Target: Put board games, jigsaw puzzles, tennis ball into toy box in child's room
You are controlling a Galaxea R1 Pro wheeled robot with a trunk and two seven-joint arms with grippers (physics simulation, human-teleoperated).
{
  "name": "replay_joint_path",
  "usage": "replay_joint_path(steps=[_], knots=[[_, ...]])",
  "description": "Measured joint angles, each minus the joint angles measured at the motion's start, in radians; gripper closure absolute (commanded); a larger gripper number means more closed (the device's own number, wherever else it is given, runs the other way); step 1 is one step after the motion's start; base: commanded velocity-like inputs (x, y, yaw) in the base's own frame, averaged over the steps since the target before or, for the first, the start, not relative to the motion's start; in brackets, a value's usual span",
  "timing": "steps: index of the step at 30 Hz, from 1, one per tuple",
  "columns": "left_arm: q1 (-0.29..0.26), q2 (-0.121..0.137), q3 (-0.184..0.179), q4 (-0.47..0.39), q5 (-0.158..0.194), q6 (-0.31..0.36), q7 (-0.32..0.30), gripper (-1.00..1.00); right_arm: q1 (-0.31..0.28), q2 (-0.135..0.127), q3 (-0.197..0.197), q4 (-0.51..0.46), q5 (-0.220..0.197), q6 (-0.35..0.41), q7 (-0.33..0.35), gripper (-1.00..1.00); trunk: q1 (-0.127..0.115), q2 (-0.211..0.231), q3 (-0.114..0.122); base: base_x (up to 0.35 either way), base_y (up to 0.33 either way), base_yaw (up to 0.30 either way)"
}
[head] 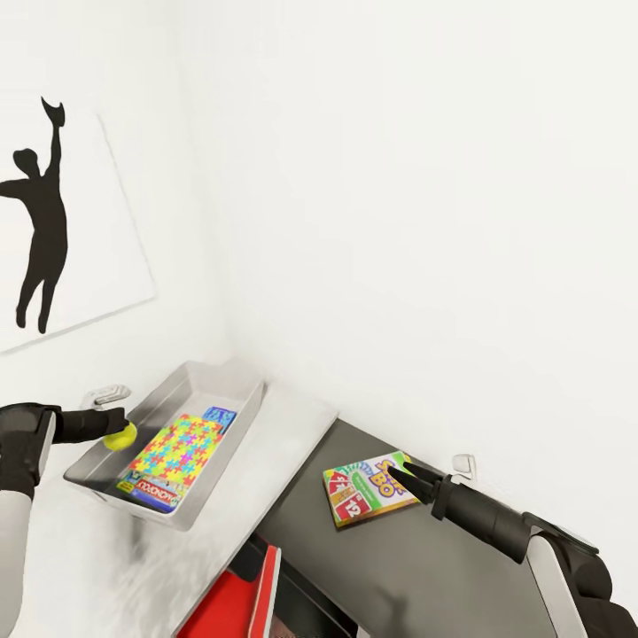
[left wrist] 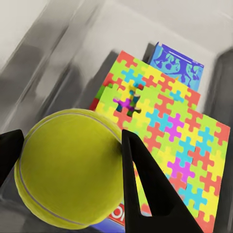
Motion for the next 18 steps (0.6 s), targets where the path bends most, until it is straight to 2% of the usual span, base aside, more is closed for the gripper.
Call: replay_joint_path(steps=[8,18], knots=[[0.000,0.000,-0.008,0.002,-0.002,-0.001,0.003,1.00,0.000,0.000,0.000,0.000,0.000,0.000,0.000,-1.00,0.000,0.000,-0.011,0.000,0.000,0.000],[0.000,0.004,-0.008,0.003,-0.003,-0.002,0.007,1.00,0.000,0.000,0.000,0.000,0.000,0.000,0.001,-1.00,0.000,0.000,-0.013,0.000,0.000,0.000]])
